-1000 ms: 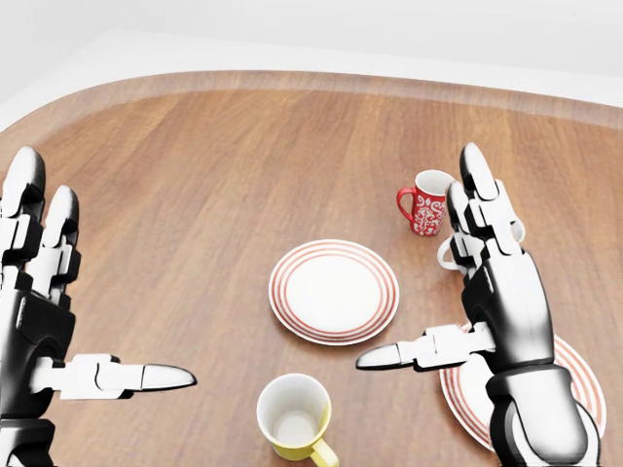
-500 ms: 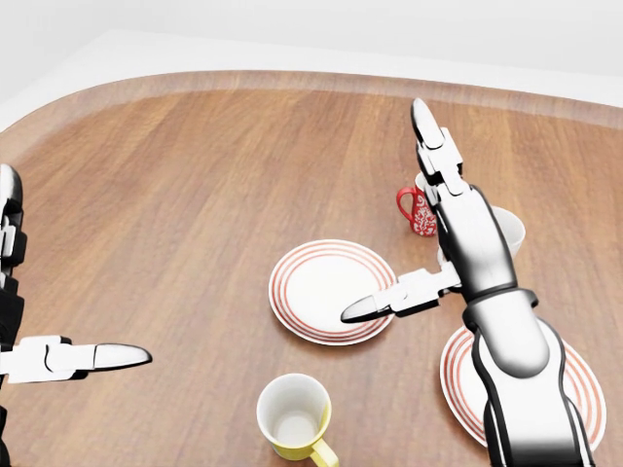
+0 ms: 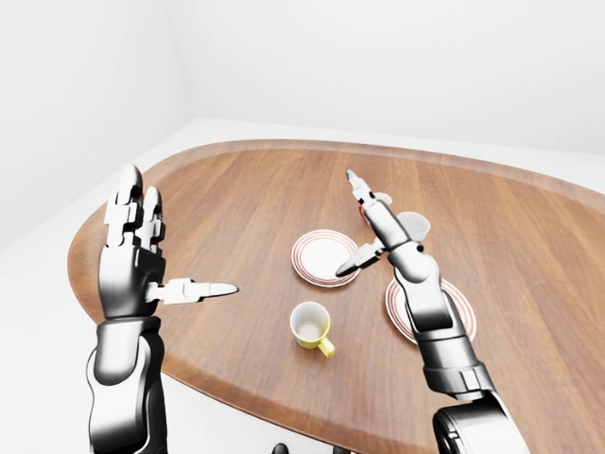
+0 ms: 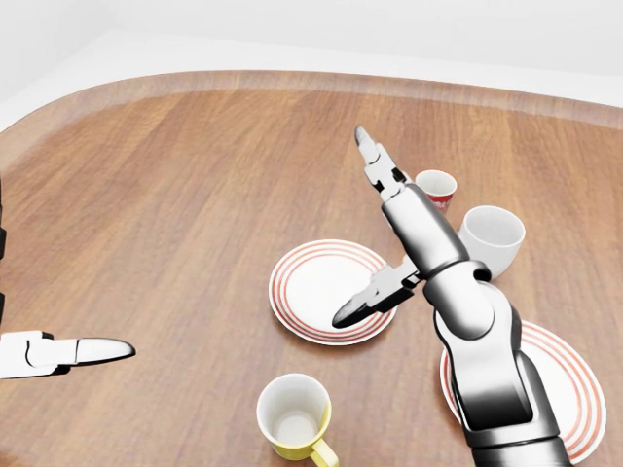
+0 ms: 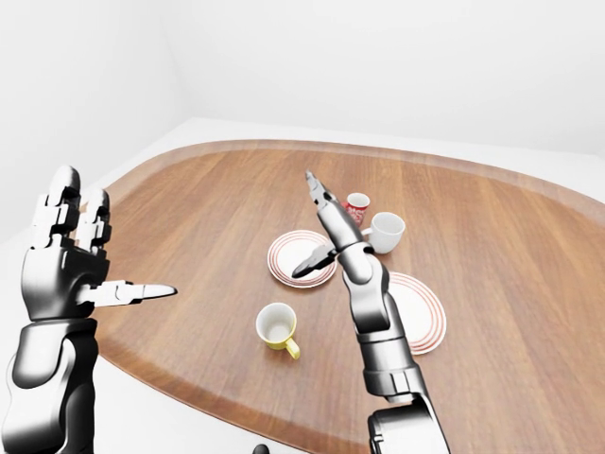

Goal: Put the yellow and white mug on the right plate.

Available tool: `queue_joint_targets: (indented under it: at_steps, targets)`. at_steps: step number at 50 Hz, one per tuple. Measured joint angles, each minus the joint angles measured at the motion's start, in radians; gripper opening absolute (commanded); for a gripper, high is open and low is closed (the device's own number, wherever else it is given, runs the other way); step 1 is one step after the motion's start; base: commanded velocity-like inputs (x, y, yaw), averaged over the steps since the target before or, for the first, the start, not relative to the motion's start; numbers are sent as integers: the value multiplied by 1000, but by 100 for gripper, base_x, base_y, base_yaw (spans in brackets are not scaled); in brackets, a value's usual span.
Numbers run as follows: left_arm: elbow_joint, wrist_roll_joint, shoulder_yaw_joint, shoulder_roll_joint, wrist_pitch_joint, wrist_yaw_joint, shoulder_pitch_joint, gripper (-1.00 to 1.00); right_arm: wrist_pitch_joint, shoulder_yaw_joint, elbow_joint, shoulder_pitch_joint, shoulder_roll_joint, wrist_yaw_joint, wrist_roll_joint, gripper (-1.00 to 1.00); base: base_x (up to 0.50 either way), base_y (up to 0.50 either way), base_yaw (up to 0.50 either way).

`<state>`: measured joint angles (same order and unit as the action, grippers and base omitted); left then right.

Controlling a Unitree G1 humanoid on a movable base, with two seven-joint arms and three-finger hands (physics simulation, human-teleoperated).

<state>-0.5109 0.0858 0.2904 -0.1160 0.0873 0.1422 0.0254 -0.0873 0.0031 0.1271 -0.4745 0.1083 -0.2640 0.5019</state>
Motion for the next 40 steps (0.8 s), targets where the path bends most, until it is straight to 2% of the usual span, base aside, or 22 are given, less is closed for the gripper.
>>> queue_joint_targets:
  at_steps: [14, 40]
  targets:
    - [-2, 2, 6, -3, 0, 0, 3, 100, 0, 12, 75, -20, -7, -34, 76, 100, 0, 0, 0]
    - [16, 7, 23, -13, 0, 1, 9, 100, 0, 54, 85, 12, -58, -71, 108, 100, 0, 0, 0]
